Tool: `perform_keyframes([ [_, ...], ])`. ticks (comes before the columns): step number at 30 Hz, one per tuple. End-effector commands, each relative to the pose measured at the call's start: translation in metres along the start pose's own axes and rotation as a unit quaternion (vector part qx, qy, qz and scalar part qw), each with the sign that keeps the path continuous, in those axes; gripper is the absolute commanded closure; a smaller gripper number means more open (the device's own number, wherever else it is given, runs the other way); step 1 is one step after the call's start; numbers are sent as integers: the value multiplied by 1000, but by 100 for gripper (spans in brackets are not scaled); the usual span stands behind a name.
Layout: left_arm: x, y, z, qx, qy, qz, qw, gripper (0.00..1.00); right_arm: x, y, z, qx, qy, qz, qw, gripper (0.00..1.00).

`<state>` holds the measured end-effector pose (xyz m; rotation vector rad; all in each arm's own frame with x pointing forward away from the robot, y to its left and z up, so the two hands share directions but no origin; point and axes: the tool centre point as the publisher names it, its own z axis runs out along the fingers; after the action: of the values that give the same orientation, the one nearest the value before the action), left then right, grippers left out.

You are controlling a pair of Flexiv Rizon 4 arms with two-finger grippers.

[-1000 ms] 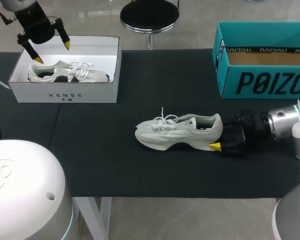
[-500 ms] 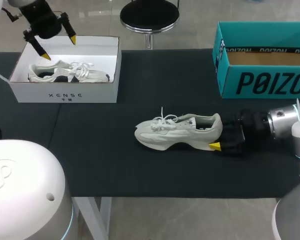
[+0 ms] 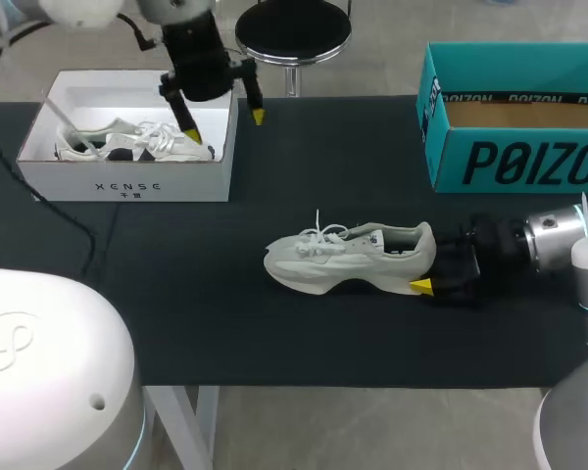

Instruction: Take the shoe out of the shoebox, open the shoe tongue, remove and reinsert the insole, then place the shoe into the shoebox

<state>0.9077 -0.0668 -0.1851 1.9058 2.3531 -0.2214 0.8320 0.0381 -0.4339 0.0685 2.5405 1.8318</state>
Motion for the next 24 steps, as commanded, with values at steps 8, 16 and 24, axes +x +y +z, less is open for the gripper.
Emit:
perform_keyframes([
  [8, -49, -72, 43, -1, 22, 88, 996, 0, -1, -2, 4, 2, 0, 0, 1000, 100],
  [16, -50, -92, 62, -2, 36, 114, 993, 0, -1, -2, 4, 2, 0, 0, 1000, 100],
  [24, -57, -90, 63, 2, 52, 50, 997, 0, -1, -2, 4, 2, 0, 0, 1000, 100],
])
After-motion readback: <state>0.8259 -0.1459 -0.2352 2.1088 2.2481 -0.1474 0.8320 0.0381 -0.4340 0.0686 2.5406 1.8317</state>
